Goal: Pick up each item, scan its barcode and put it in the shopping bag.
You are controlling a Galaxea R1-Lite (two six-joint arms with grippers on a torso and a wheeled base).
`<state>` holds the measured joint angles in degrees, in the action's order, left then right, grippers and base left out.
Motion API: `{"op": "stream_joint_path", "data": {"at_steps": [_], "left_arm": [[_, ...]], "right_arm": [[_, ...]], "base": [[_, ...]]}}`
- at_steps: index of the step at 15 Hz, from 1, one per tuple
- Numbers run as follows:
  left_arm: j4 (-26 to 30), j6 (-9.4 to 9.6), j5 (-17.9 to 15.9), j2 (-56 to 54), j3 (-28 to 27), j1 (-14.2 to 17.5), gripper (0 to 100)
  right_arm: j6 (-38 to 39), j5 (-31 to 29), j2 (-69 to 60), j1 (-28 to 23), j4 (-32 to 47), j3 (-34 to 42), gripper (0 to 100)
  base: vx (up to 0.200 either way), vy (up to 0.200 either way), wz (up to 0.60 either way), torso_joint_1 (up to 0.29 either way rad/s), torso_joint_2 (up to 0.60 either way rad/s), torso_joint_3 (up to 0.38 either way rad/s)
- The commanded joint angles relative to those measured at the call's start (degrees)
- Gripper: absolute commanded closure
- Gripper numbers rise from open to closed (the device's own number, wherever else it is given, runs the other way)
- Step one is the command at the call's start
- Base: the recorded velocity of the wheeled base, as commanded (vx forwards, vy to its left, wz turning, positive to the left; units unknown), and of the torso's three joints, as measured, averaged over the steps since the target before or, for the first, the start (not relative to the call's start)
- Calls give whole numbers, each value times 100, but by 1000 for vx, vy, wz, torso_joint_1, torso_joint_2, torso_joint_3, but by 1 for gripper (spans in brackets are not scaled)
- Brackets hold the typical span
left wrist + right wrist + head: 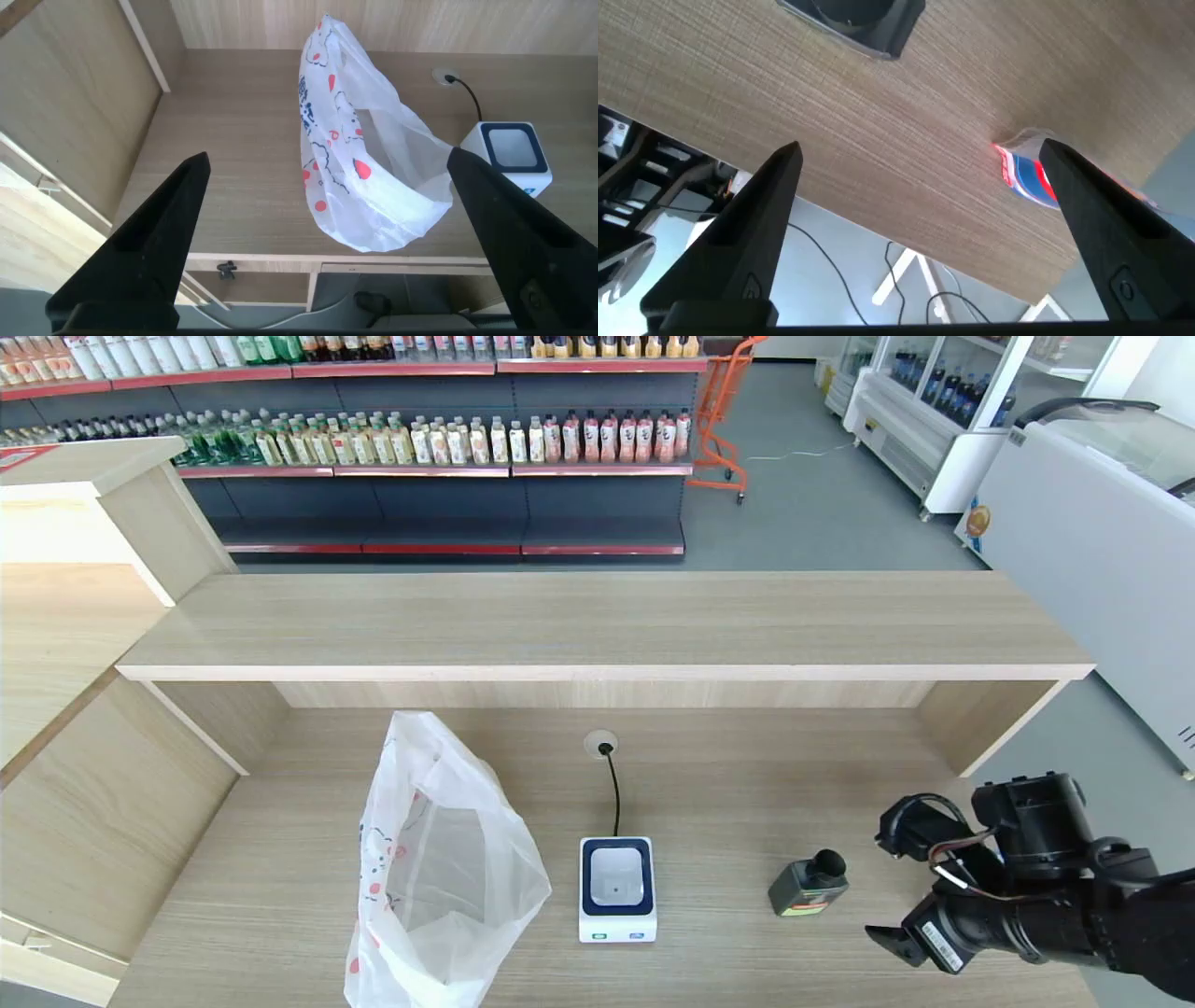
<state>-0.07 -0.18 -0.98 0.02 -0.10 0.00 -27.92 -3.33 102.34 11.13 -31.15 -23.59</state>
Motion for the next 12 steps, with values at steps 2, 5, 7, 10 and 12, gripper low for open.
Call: {"op": "stream_joint_path", "data": {"at_steps": [2, 5, 7, 10, 12], "left_arm": [[-1, -8, -8, -2, 1, 0, 0], [-1, 1, 1, -2, 1, 0, 0], [-1, -8, 1, -2, 1, 0, 0], [-1, -8, 1, -2, 1, 0, 0], [-1, -8, 1, -2, 1, 0, 0]], "right_arm": [[-38, -1, 1201, 539, -717, -199, 0], [-21, 25, 1798, 794, -1148, -673, 0], [-21, 34, 2036, 917, -1253, -937, 0], [-47, 104, 2326, 1146, -1526, -1245, 0], [-82, 157, 2413, 1199, -1587, -1297, 0]], "base": [[0, 0, 0, 0, 0, 0], [0, 0, 0, 0, 0, 0], [0, 0, 0, 0, 0, 0], [0, 0, 0, 0, 0, 0], [0, 0, 0, 0, 0, 0]]}}
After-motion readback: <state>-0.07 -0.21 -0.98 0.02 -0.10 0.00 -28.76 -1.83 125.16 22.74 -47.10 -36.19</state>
